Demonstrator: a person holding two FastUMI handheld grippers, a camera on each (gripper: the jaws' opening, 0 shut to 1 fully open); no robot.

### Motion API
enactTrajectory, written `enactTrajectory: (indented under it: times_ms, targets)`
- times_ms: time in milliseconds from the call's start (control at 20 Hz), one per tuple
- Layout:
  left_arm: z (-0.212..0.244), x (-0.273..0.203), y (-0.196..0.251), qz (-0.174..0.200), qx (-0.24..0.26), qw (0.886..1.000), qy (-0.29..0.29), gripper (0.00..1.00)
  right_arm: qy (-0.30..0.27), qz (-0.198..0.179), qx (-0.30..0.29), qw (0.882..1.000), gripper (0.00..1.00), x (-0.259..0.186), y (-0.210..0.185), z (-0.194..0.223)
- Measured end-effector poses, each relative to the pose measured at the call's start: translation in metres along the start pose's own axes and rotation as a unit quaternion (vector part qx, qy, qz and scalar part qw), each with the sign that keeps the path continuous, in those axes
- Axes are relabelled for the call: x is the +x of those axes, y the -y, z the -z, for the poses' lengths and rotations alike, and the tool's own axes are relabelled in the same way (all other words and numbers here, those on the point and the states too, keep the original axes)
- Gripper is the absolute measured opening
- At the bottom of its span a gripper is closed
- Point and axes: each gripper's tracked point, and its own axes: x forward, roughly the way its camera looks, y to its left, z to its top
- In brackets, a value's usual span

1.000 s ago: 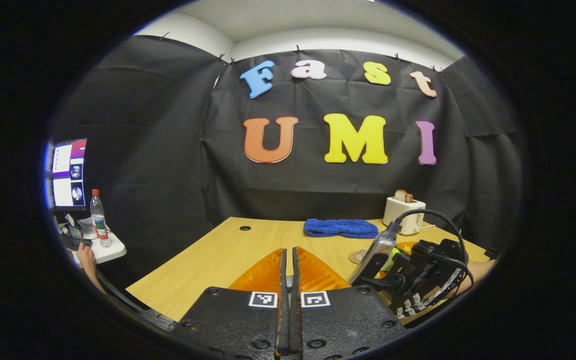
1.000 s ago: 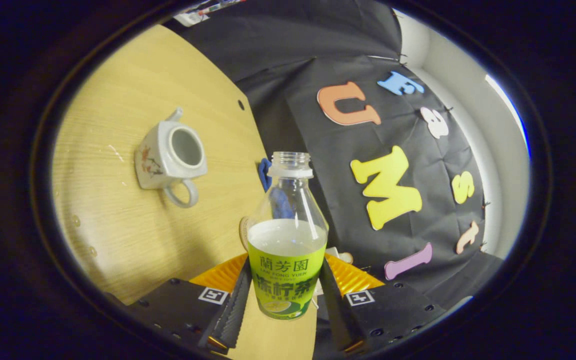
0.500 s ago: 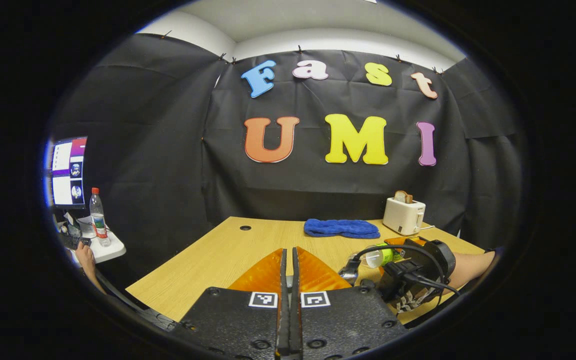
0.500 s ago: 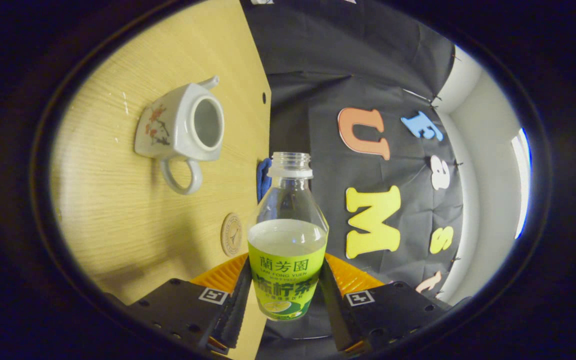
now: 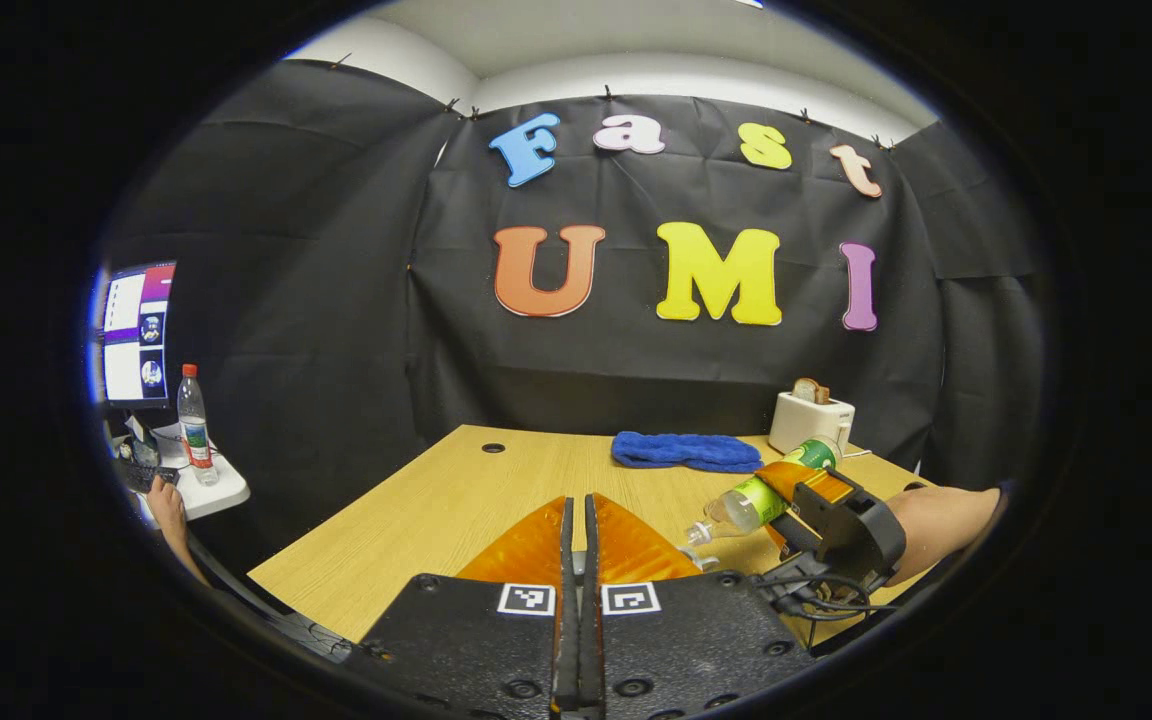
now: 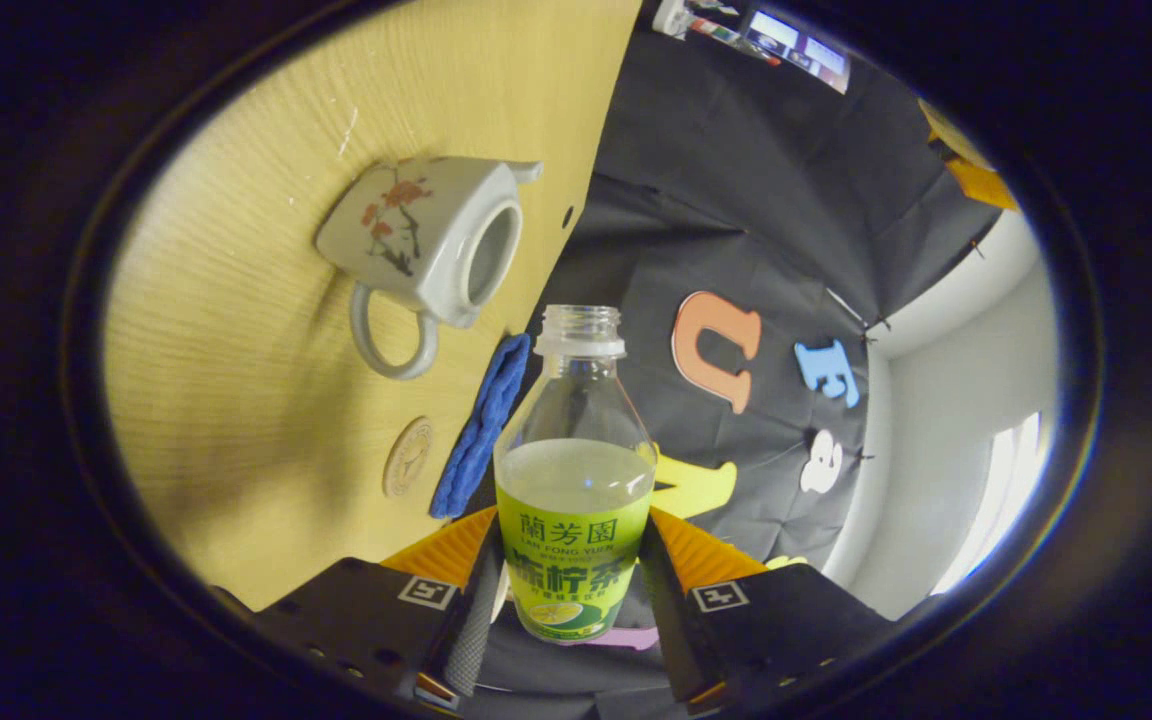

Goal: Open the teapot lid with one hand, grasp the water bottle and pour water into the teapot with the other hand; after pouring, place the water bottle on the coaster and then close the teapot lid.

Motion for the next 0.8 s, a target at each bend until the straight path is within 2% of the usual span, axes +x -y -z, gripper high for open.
enactTrajectory:
  times_ms: [200, 250, 800]
  targets:
    - [0.000, 0.001, 0.001, 0.003, 0.000, 1.000, 0.001, 0.03, 0.002, 0.018, -0.042, 0.999, 0.72, 0.001, 0.009, 0.000]
    - [0.000, 0.001, 0.001, 0.003, 0.000, 1.000, 0.000, 0.03, 0.001, 0.020, -0.051, 0.998, 0.70, 0.001, 0.008, 0.001]
    - [0.004, 0.002, 0.003, 0.011, -0.002, 1.000, -0.006, 0.03, 0.011, 0.054, -0.112, 0.992, 0.72, 0.004, 0.019, 0.000]
